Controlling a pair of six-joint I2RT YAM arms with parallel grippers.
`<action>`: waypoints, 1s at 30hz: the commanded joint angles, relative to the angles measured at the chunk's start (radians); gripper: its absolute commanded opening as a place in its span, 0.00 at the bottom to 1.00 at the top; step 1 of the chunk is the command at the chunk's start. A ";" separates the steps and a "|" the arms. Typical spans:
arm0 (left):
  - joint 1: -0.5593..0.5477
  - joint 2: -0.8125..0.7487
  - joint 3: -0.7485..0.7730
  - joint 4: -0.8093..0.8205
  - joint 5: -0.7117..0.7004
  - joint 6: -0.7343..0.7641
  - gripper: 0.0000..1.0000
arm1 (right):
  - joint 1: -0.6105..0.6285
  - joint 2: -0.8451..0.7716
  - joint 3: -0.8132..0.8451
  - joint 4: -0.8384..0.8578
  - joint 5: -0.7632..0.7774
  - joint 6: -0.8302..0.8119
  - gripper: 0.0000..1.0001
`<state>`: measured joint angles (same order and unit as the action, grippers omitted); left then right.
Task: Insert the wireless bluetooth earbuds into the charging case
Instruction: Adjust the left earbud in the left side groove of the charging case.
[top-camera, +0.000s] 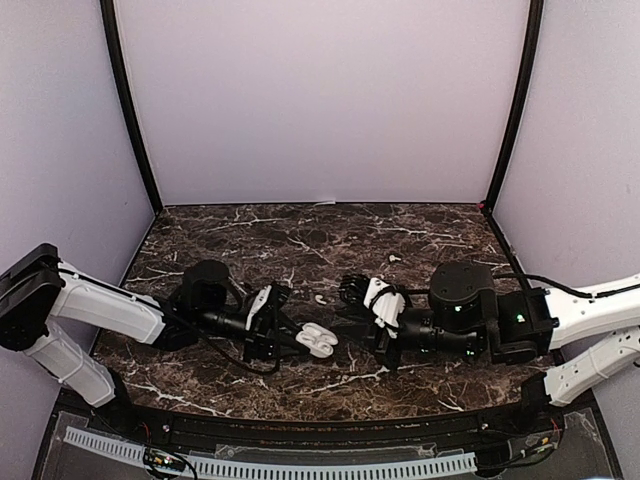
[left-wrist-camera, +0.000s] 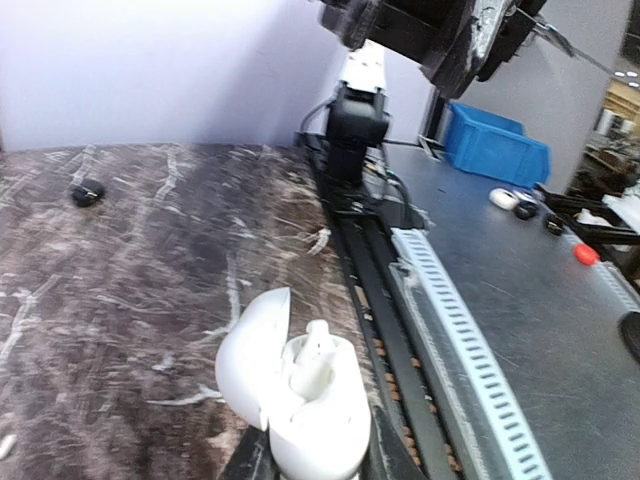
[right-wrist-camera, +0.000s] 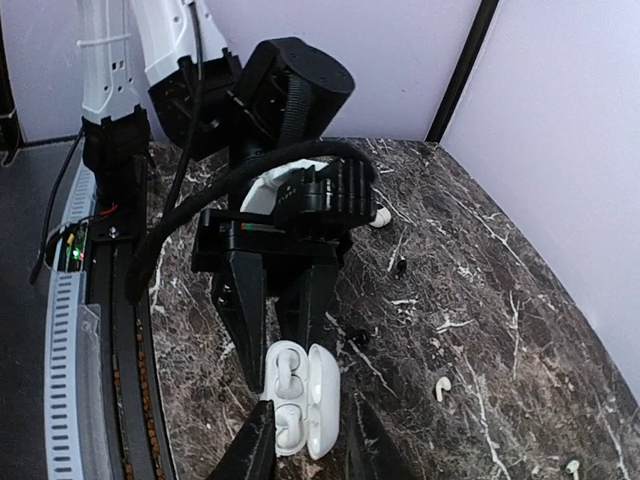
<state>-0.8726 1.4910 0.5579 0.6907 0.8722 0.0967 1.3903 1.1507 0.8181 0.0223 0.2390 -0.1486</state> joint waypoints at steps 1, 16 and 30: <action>0.017 -0.085 -0.090 0.251 -0.195 -0.025 0.01 | -0.011 -0.015 -0.012 0.120 -0.003 0.108 0.21; 0.025 -0.168 -0.343 0.607 -0.473 0.000 0.00 | -0.012 0.192 0.060 0.161 -0.056 0.191 0.00; 0.024 -0.196 -0.364 0.629 -0.500 -0.003 0.00 | -0.013 0.302 0.074 0.304 -0.049 0.230 0.00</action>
<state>-0.8509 1.3125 0.2081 1.2644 0.3763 0.0891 1.3819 1.4322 0.8566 0.2375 0.1921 0.0624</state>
